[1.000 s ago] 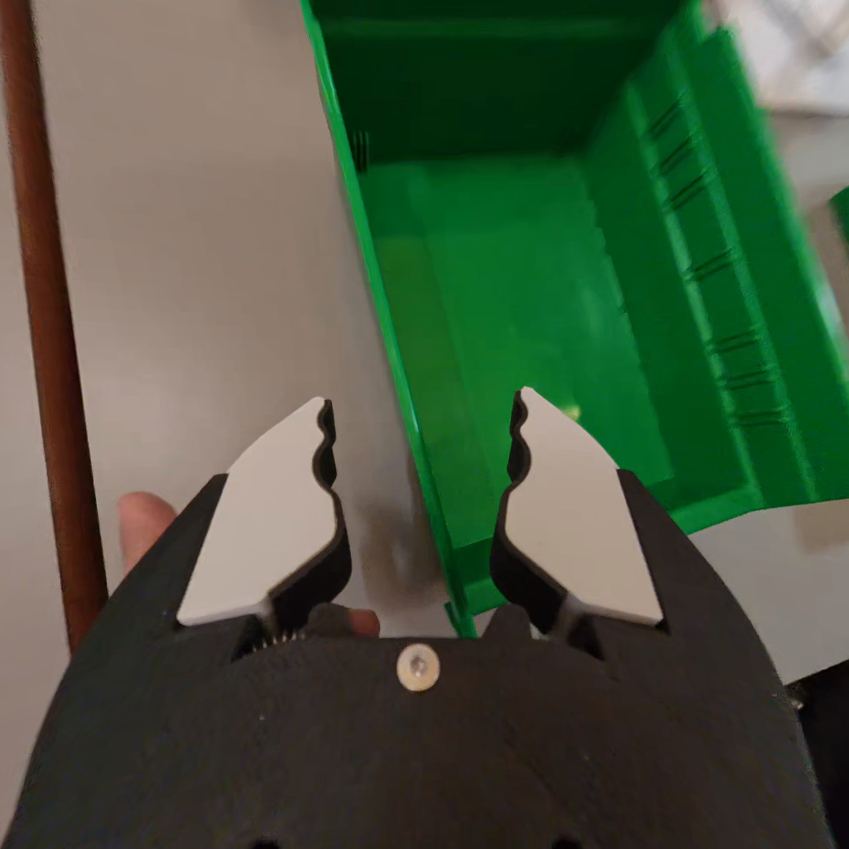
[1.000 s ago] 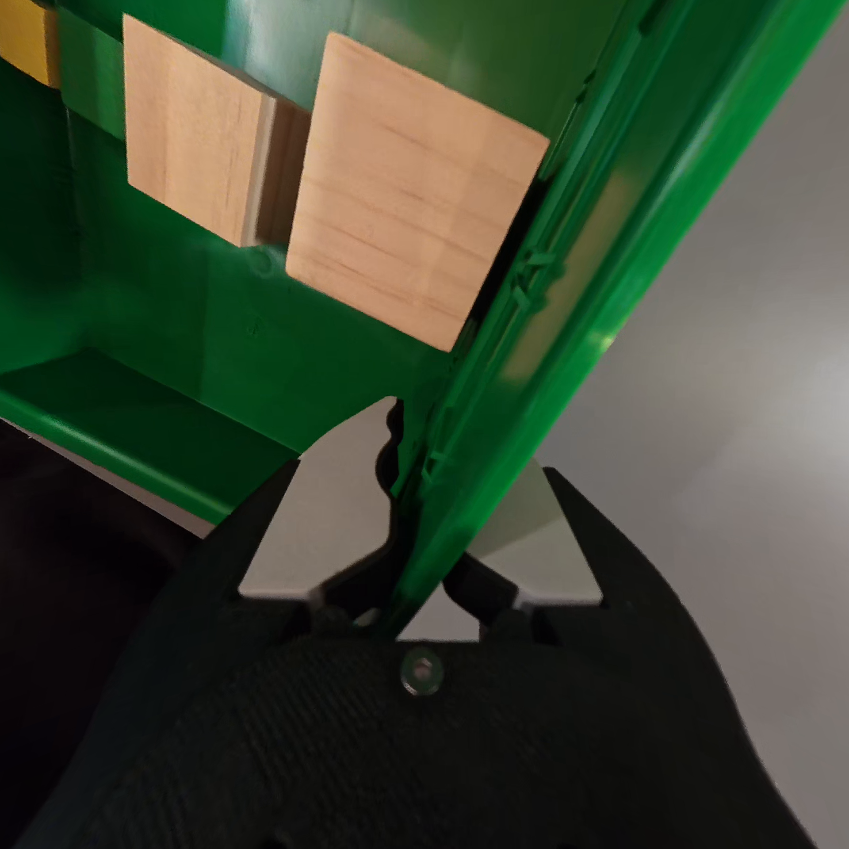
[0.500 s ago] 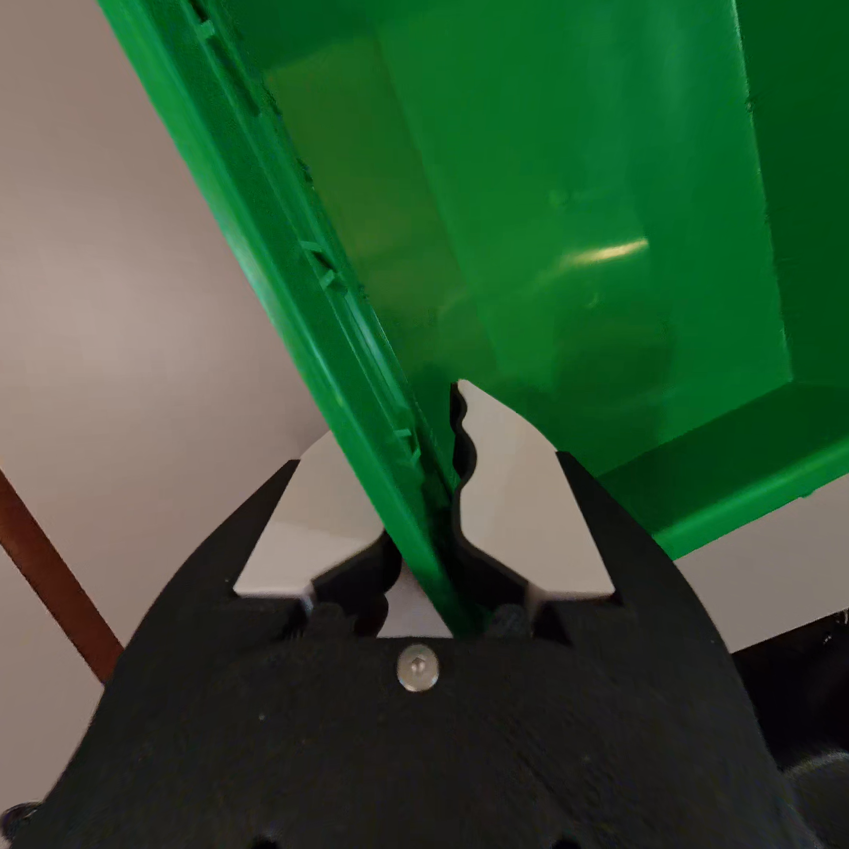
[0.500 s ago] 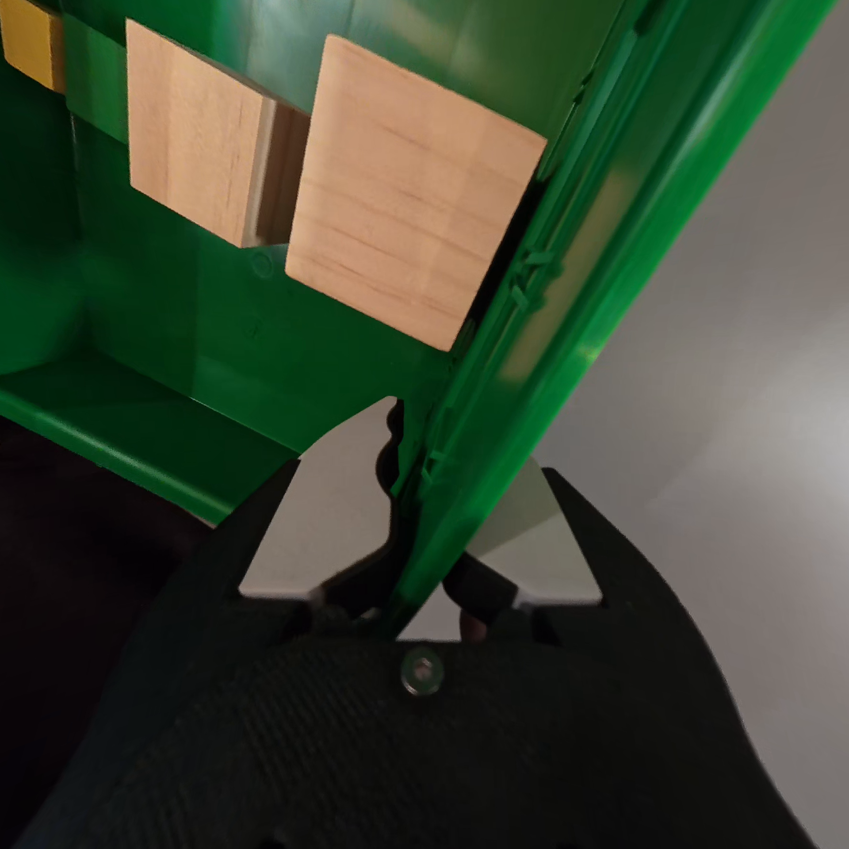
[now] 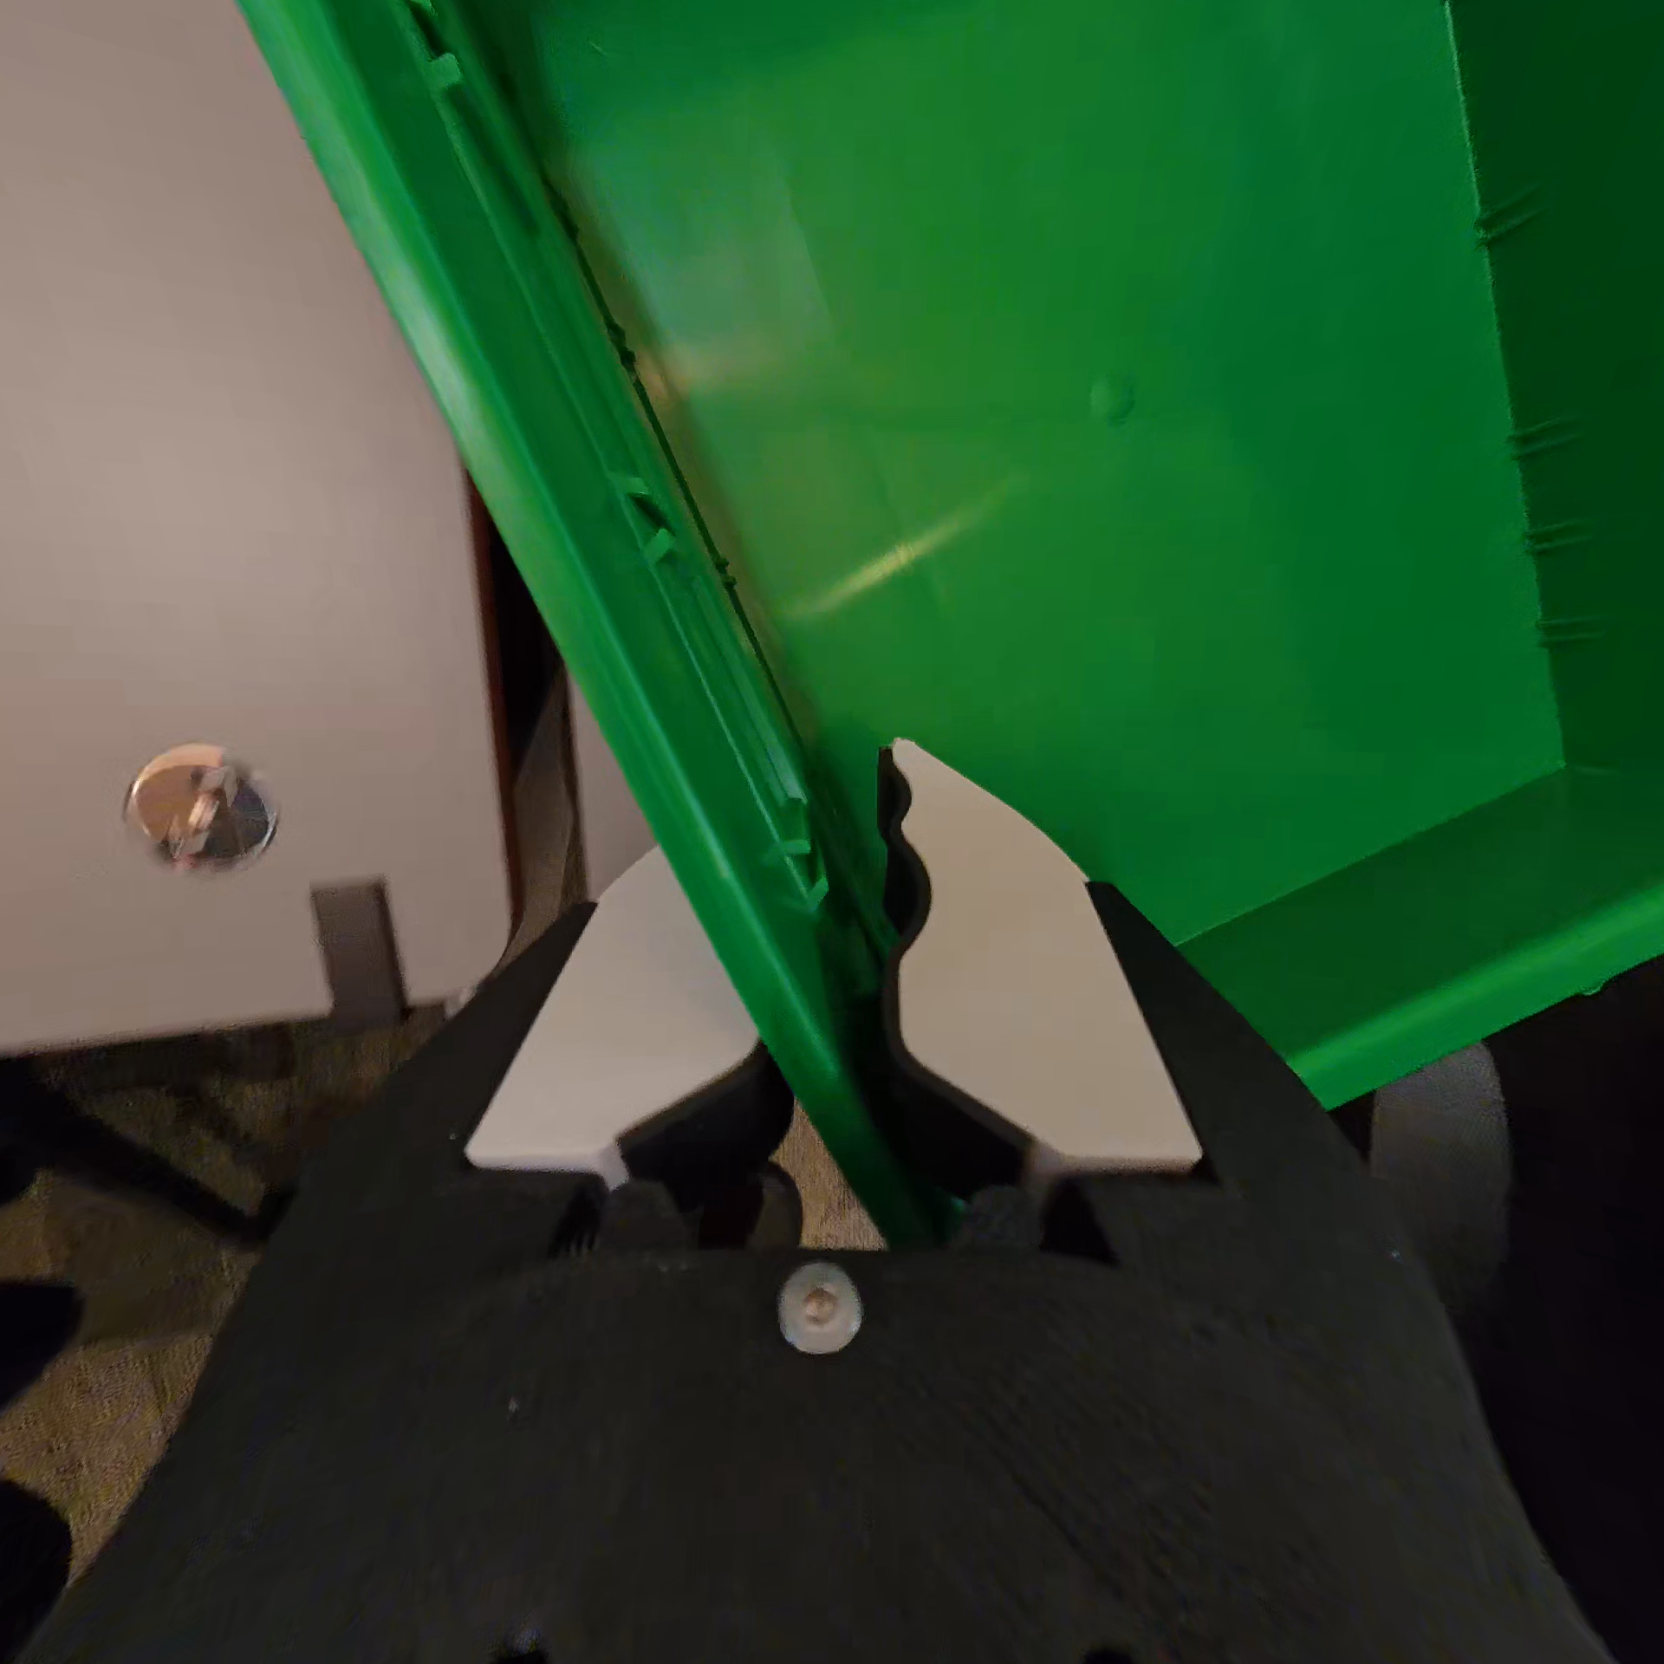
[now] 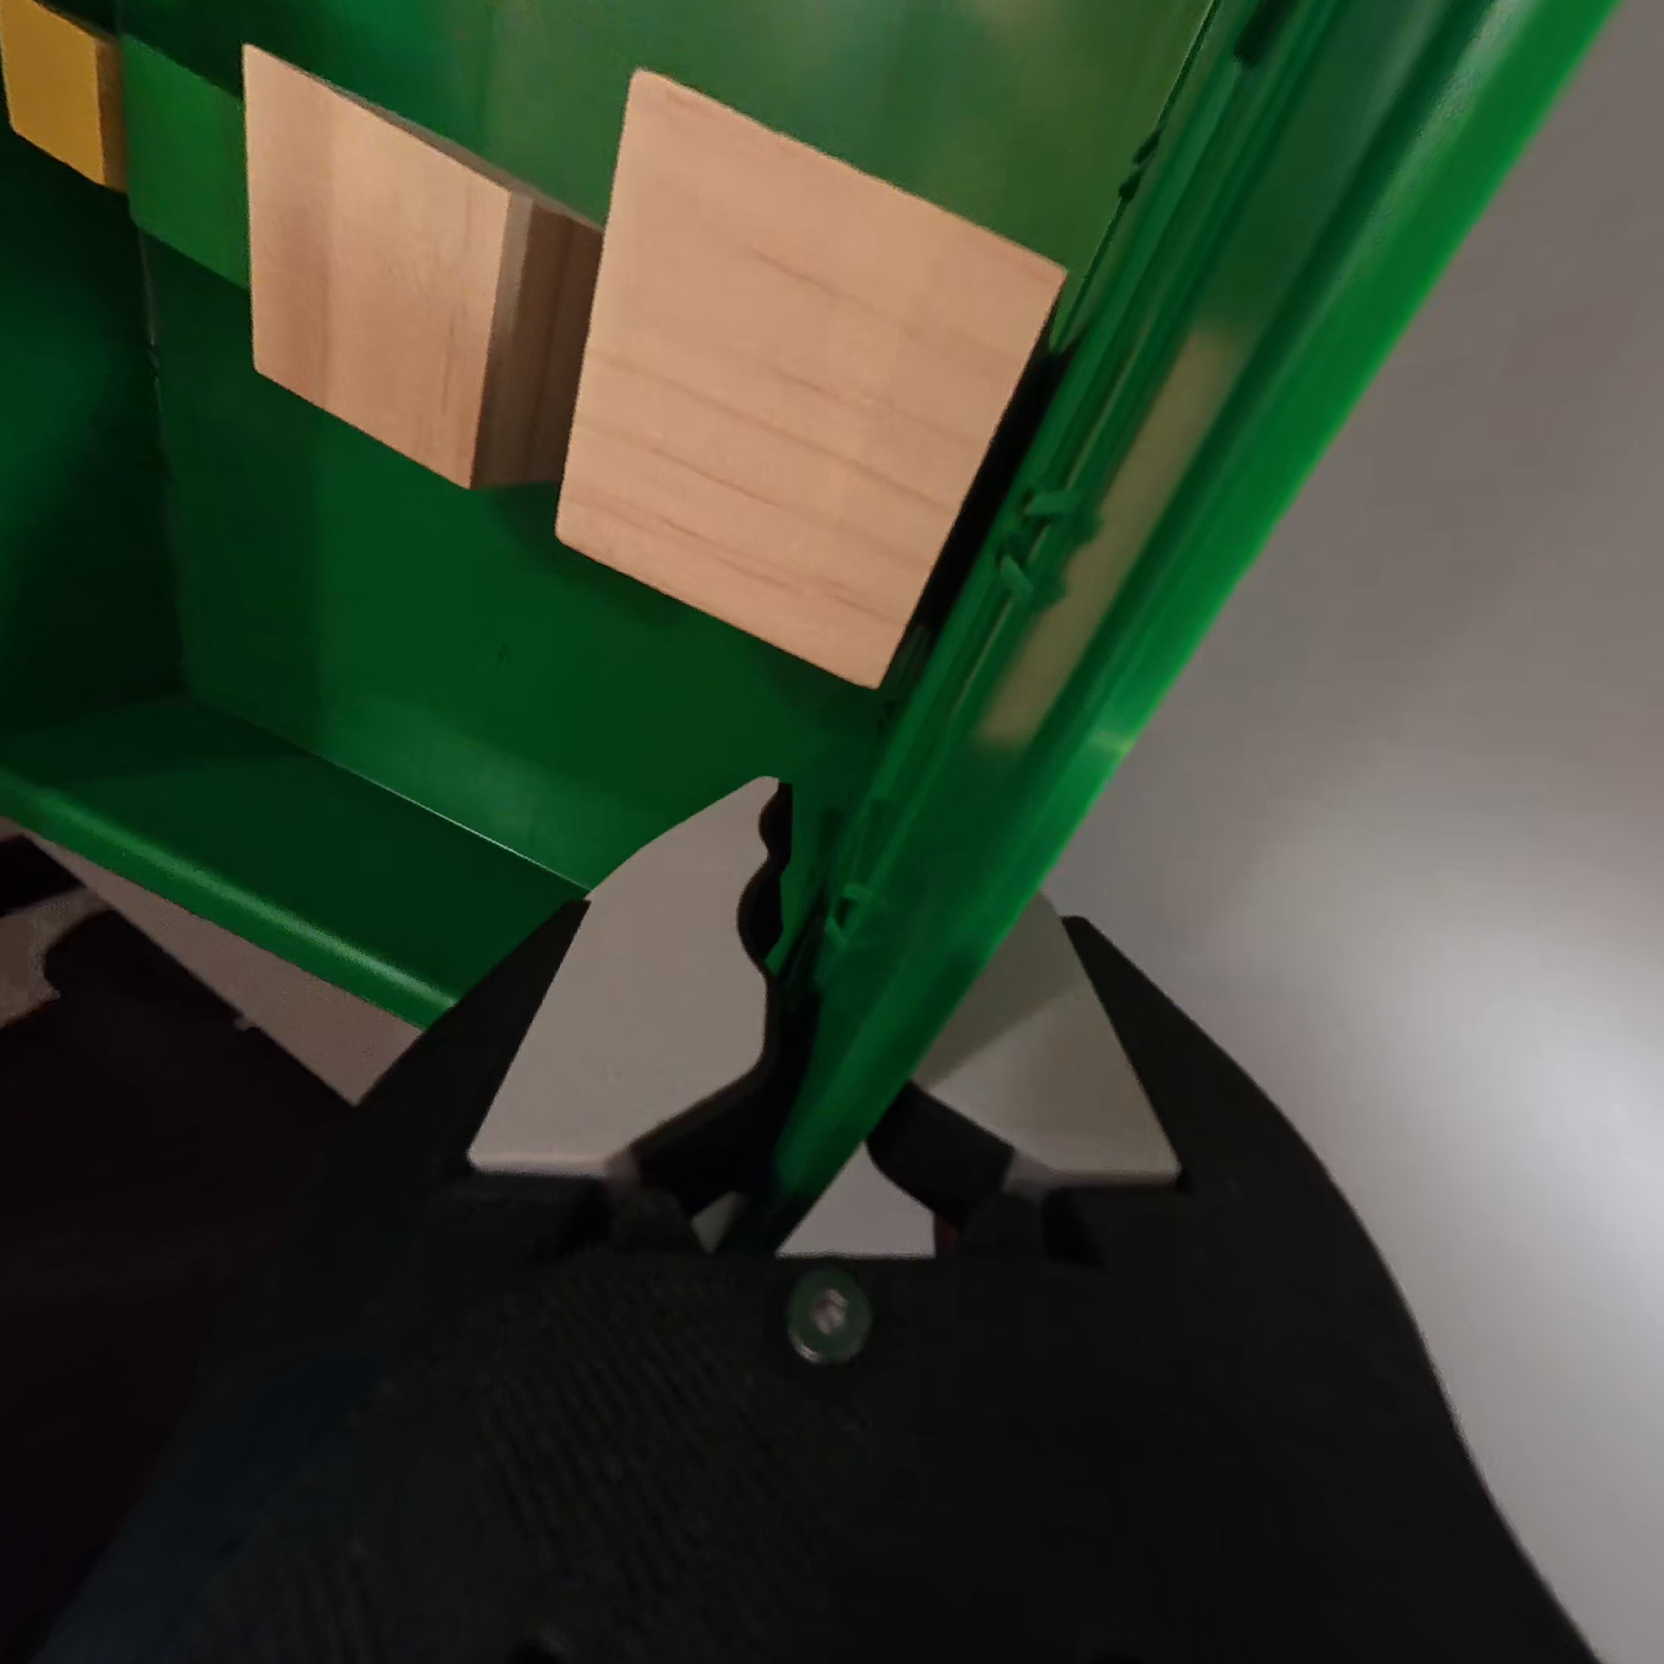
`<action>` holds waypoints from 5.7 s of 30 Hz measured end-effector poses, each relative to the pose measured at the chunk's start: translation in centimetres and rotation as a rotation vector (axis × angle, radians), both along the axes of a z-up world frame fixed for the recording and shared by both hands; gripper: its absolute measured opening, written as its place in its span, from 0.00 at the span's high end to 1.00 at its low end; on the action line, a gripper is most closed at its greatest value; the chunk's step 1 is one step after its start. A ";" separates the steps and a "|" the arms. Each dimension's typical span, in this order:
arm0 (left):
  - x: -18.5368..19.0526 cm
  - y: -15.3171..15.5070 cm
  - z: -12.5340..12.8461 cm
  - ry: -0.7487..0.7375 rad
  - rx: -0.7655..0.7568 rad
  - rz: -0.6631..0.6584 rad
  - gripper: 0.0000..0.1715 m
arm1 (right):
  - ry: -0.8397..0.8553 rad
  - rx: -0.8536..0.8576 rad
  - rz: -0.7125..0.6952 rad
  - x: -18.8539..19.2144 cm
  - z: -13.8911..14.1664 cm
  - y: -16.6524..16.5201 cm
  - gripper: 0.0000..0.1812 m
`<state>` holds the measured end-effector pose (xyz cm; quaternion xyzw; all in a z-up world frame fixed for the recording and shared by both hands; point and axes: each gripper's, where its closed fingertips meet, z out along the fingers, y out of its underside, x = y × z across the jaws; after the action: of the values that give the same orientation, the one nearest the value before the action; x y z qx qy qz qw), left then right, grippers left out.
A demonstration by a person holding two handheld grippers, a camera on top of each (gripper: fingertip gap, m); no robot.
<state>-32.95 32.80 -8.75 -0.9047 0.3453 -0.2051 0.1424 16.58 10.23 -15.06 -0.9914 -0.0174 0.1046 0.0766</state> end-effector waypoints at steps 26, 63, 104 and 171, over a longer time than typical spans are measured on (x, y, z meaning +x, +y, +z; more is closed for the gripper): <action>-8.7 -10.4 -2.9 -0.207 -0.037 0.119 0.88 | 0.141 0.097 -0.324 -19.7 -0.6 19.1 0.81; 64.8 -41.6 -3.8 -0.033 -0.121 -0.749 0.87 | -0.447 0.875 -0.715 8.2 9.1 -38.2 0.58; 51.2 -41.5 5.8 -0.649 0.142 -0.711 0.72 | -1.181 1.068 -0.172 1.5 13.1 -32.1 0.68; 28.3 -9.9 -1.7 -0.336 0.596 0.094 0.92 | -0.449 0.823 -0.575 16.8 4.2 -27.7 0.90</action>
<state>-4.61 22.89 -10.46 -0.7918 0.3195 -0.2346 0.4647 33.39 -17.51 -10.83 -0.8425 0.1985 -0.1502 0.4778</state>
